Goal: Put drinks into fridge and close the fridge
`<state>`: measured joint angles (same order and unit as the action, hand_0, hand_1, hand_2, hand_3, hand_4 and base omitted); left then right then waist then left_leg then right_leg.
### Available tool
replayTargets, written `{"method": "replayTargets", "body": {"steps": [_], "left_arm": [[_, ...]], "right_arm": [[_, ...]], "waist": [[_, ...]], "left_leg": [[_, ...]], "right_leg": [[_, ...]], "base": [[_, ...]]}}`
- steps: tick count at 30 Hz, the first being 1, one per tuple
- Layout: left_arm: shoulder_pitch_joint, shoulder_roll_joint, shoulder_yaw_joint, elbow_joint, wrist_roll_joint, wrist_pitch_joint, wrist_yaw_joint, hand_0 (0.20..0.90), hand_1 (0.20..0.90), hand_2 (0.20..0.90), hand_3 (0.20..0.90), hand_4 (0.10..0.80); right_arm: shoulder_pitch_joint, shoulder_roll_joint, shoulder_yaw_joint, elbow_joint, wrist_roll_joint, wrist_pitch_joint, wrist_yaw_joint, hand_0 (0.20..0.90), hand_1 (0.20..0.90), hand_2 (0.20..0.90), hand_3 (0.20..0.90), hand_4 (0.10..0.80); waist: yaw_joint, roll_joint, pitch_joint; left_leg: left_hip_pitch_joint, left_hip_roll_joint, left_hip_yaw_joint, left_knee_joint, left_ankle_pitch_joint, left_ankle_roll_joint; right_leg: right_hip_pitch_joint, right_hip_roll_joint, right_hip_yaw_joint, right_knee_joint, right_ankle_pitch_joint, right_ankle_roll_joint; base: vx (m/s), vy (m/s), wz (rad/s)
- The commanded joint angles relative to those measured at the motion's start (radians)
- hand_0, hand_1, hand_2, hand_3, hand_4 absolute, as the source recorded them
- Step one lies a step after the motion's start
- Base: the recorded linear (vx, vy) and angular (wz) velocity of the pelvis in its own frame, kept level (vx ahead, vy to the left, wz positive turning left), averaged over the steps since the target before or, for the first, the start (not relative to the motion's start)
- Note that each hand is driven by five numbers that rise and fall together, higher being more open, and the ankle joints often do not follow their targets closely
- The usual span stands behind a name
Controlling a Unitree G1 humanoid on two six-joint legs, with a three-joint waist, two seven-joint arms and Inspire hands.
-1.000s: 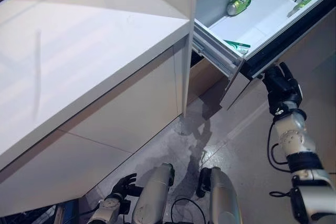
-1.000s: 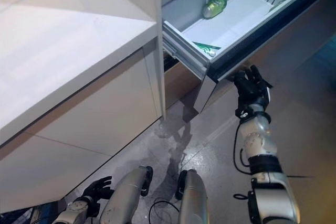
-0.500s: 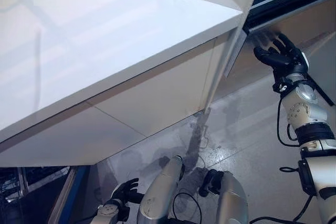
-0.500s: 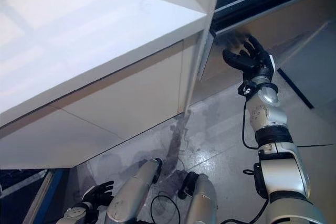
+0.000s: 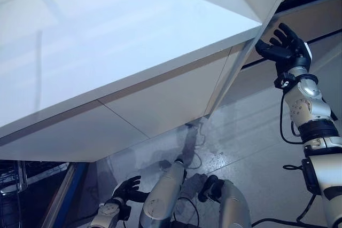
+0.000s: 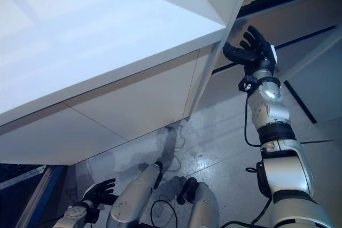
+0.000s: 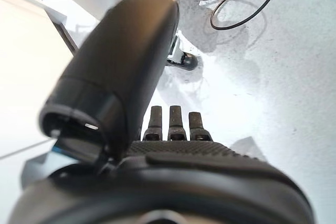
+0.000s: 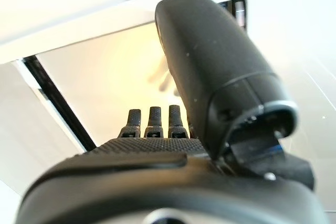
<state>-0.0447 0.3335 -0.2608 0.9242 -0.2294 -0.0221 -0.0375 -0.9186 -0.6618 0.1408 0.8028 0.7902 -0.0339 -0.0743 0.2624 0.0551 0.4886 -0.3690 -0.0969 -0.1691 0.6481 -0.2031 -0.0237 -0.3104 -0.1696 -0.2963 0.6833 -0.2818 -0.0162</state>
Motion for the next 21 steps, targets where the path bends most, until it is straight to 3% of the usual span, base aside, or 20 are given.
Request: {"method": "replayTargets", "body": {"steps": [1,5,11,14,17,21], "left_arm": [[0.075,0.069,-0.005,-0.013,0.041,-0.016,-0.008,0.900,0.900,0.900,0.900,0.800],[0.075,0.062,0.010,-0.009,0.051,-0.003,-0.008,0.900,0.900,0.900,0.900,0.800],[0.116,0.008,0.063,-0.002,0.020,0.034,-0.083,0.900,0.900,0.900,0.900,0.800],[0.132,-0.013,0.085,0.021,0.014,0.035,-0.113,0.900,0.900,0.900,0.900,0.800],[0.118,-0.016,0.105,0.047,0.001,0.038,-0.117,0.900,0.900,0.900,0.900,0.800],[0.093,-0.014,0.135,0.092,0.004,0.038,-0.117,0.900,0.900,0.900,0.900,0.800]], "right_arm": [[-0.032,-0.005,-0.011,-0.137,0.044,-0.086,-0.008,0.900,0.900,0.900,0.900,0.800],[0.102,0.033,-0.032,-0.212,0.040,-0.052,-0.004,0.900,0.900,0.900,0.900,0.800],[0.505,0.142,-0.036,-0.366,-0.111,-0.028,0.049,0.900,0.900,0.900,0.900,0.800],[0.708,0.192,-0.056,-0.308,-0.165,-0.051,0.150,0.900,0.900,0.900,0.900,0.800],[0.793,0.241,-0.038,-0.209,-0.246,-0.086,0.185,0.900,0.900,0.900,0.900,0.800],[0.865,0.309,-0.039,0.000,-0.294,-0.043,0.273,0.900,0.900,0.900,0.900,0.800]], "waist": [[-0.037,-0.052,-0.133],[-0.079,-0.073,-0.172],[-0.175,-0.088,-0.296],[-0.209,-0.083,-0.344],[-0.231,-0.077,-0.368],[-0.248,-0.069,-0.385]], "left_leg": [[0.061,0.002,0.093,-0.155,0.019,0.090],[0.126,0.022,0.117,-0.251,0.041,0.081],[0.254,0.034,0.172,-0.455,0.095,0.057],[0.321,0.041,0.203,-0.530,0.104,0.050],[0.365,0.046,0.217,-0.571,0.110,0.047],[0.402,0.049,0.224,-0.600,0.116,0.044]], "right_leg": [[0.053,0.049,0.077,-0.122,0.088,-0.005],[0.097,0.078,0.112,-0.243,0.125,0.015],[0.191,0.115,0.166,-0.485,0.196,0.057],[0.246,0.128,0.171,-0.555,0.212,0.070],[0.280,0.135,0.170,-0.580,0.212,0.073],[0.314,0.141,0.165,-0.591,0.204,0.073]], "base": [[-0.062,-0.049,-0.17],[-0.059,-0.032,-0.35],[-0.050,0.019,-0.41],[-0.032,0.025,-0.43],[-0.098,0.002,-0.30],[-0.098,-0.008,-0.13]]}}
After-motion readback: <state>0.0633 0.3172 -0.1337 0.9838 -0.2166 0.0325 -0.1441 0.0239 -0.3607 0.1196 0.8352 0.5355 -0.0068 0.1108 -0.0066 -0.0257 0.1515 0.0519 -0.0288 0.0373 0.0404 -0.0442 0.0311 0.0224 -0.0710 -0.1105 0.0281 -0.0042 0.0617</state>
